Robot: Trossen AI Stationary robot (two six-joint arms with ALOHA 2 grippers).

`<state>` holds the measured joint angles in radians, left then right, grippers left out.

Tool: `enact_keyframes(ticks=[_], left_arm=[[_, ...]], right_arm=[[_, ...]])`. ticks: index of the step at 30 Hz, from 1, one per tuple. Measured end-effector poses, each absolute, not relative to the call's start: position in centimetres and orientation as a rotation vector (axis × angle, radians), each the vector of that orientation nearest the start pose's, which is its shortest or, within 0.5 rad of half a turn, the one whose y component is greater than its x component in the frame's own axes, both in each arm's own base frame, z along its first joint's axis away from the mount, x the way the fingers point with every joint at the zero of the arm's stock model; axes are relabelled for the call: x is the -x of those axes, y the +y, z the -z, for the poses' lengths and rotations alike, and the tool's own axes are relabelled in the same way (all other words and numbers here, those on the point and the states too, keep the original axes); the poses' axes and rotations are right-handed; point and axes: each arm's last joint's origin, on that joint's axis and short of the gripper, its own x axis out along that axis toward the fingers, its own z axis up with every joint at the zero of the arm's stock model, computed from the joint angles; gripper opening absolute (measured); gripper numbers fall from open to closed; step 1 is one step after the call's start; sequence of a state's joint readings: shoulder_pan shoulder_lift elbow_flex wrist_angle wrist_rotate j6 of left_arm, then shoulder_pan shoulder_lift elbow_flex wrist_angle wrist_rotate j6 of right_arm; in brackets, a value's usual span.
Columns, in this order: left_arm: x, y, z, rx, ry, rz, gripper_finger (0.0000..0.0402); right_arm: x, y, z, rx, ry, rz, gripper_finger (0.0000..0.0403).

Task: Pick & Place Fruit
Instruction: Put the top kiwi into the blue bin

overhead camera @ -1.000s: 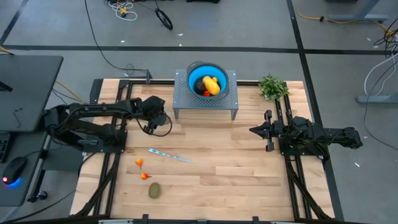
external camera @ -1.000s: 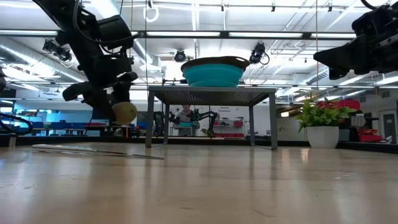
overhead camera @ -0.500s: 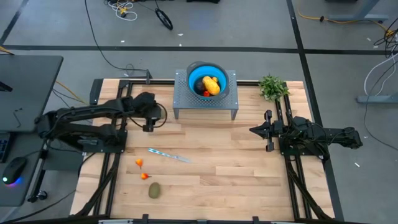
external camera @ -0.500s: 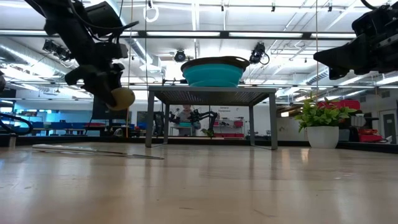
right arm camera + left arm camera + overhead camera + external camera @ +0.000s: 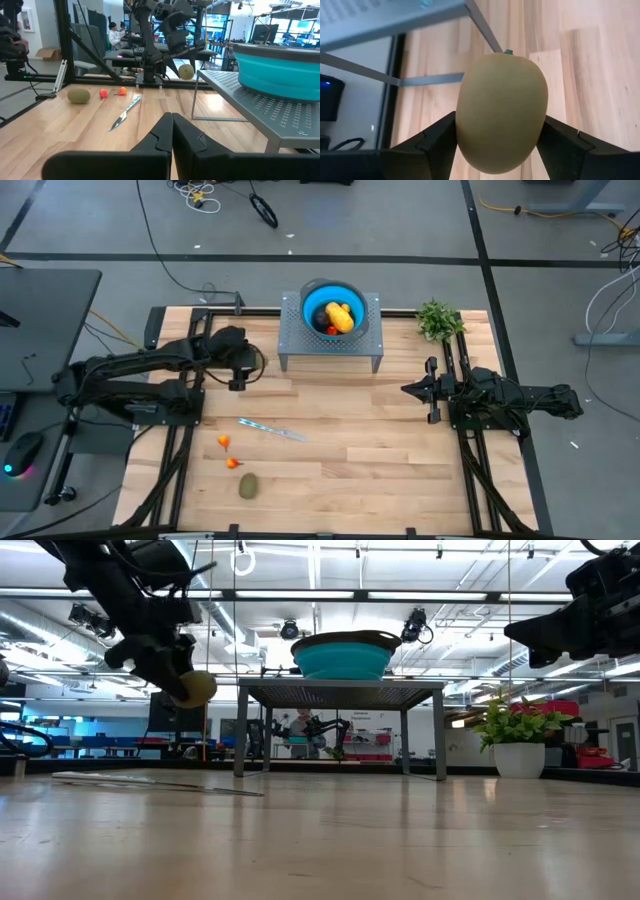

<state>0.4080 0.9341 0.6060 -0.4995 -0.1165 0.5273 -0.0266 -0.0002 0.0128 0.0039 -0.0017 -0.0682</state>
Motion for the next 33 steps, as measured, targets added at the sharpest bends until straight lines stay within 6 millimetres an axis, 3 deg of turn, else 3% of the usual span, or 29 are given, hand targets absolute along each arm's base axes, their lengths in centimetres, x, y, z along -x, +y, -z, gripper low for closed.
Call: enact_keyframes(ticks=[12, 23, 33], left_arm=[[-14.1, 6.4, -24.9, -0.380, 0.766, -0.331, 0.0246], [-14.0, 6.4, -25.4, -0.382, 0.754, -0.335, 0.0246], [-15.7, 7.2, -30.7, -0.401, 0.642, -0.372, 0.0246]], right_arm=[[-9.7, -0.3, -16.8, 0.069, -0.016, 0.025, 0.0007], [-9.7, -0.3, -16.8, 0.068, -0.016, 0.026, 0.0007], [-9.7, -0.3, -16.8, 0.068, -0.016, 0.026, 0.0007]])
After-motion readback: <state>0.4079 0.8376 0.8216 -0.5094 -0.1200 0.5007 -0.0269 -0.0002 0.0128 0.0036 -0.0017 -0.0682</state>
